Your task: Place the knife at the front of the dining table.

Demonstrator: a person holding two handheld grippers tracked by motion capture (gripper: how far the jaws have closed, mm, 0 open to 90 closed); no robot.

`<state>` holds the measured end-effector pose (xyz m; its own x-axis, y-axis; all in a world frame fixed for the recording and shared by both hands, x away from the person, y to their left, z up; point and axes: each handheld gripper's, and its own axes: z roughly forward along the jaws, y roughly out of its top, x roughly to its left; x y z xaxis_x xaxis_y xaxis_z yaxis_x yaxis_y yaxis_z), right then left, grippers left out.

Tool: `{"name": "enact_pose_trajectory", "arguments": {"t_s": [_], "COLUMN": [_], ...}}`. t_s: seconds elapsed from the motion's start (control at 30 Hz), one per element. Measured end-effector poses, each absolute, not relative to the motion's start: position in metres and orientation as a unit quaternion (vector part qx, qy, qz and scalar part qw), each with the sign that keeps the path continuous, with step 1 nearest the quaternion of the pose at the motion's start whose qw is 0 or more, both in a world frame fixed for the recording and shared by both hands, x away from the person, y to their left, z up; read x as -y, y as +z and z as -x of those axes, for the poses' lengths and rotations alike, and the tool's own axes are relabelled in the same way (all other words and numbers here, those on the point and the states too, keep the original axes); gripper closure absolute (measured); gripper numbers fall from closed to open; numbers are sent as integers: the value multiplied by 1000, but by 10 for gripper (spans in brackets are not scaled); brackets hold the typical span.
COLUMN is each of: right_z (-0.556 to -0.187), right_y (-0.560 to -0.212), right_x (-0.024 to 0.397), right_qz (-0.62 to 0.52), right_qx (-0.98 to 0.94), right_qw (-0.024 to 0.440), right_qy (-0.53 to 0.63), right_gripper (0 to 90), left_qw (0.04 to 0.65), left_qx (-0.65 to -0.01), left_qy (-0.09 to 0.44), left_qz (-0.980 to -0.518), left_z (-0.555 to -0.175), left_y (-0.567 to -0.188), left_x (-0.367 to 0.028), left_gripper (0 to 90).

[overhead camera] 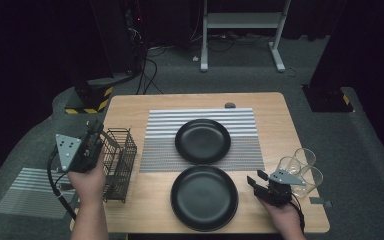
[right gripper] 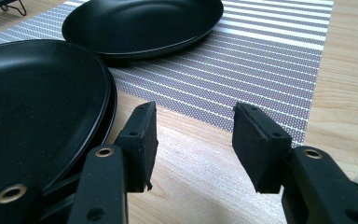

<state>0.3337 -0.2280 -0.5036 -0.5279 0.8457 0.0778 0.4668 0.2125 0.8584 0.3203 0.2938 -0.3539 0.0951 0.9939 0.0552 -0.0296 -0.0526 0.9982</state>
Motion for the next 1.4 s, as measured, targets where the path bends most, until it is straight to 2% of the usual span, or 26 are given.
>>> {"name": "enact_pose_trajectory", "arguments": {"t_s": [0.13, 0.17, 0.53, 0.77, 0.8, 0.93, 1.4], "right_z": [-334, -334, -334, -333, -333, -333, -333], "right_y": [-504, -503, -504, -503, -503, -503, -502], "right_x": [229, 230, 229, 230, 230, 229, 228], "right_qz": [-439, -434, -437, -440, -441, -439, -430], "right_qx": [-747, -749, -749, -745, -745, -744, -751], "right_qw": [213, 217, 215, 214, 213, 215, 220], "right_qy": [451, 451, 450, 453, 453, 455, 451], "right_gripper": [501, 500, 497, 497, 497, 498, 491], "left_qw": [531, 521, 531, 523, 535, 528, 540], "left_qx": [-459, -450, -448, -436, -446, -436, -435], "left_qy": [493, 501, 505, 512, 506, 506, 497], "left_qz": [-513, -524, -512, -523, -509, -525, -522], "left_z": [-319, -319, -314, -310, -310, -310, -313], "left_y": [-354, -352, -342, -331, -331, -327, -327], "left_x": [-291, -293, -285, -283, -280, -281, -275], "left_gripper": [826, 826, 827, 827, 827, 828, 828]}}
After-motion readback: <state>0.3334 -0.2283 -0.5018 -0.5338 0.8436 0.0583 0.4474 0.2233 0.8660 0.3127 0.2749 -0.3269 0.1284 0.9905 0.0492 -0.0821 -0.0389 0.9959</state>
